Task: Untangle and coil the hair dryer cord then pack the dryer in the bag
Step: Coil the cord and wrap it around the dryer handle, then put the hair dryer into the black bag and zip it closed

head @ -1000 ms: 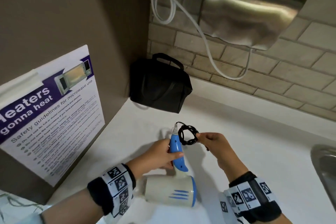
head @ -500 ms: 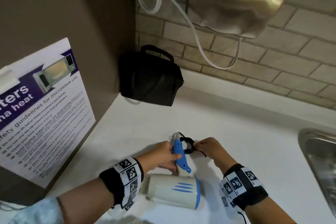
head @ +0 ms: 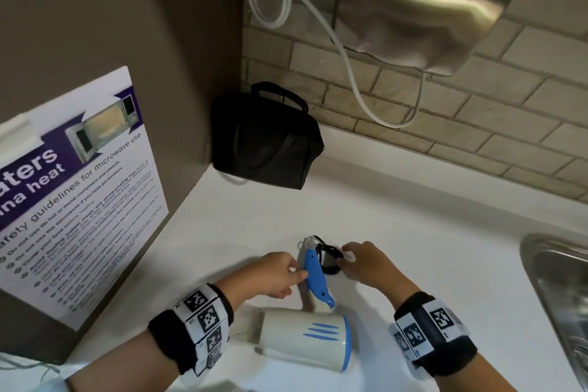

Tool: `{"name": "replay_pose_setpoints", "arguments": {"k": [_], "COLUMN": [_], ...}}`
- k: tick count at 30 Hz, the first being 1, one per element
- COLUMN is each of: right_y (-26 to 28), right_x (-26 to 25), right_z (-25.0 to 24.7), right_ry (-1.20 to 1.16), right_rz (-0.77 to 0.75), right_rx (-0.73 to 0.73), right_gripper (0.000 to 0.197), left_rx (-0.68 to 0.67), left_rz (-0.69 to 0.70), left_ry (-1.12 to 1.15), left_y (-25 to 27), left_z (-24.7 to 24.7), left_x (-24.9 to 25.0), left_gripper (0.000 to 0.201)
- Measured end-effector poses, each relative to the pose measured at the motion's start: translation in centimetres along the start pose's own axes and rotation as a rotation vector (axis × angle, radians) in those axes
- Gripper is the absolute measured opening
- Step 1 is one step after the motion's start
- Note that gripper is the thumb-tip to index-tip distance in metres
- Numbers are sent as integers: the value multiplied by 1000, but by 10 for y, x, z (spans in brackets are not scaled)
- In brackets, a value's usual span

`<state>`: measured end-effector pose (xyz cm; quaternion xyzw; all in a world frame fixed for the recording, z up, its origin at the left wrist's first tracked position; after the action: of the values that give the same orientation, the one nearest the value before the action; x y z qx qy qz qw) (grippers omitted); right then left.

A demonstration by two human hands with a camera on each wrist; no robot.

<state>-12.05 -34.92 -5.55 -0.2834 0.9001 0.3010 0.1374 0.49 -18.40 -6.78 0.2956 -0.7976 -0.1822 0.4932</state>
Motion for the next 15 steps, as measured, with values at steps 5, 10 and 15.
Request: {"name": "replay_pose_setpoints", "arguments": {"k": [5,10,15], "right_y": [17,24,-18], "right_x": [-45,-124,-192], "right_z": [-10,-30,-58], "right_ry": [49,22,35], "right_rz": [-257,-621,-700], "right_rx": [71,138,331], "right_gripper": [44,45,57], "left_rx": [246,460,650], "left_rz": [101,92,114], "left_ry": [-246,-255,-290], "left_y": [31,50,64], "left_z": [-22,-38,-50], "left_x": [-18,-45,-63], "left_gripper": [41,34,31]}}
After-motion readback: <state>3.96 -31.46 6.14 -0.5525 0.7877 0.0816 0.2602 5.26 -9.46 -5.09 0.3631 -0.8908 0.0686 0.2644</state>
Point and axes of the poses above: each hand's wrist, its own y-axis away from the middle knuckle, its own z-axis out of the palm, x = y × z, the point moved 2 cm from there along -y, towards the middle knuckle, and after that the axes turned 11 degrees about -y, right-handed, at the moved point
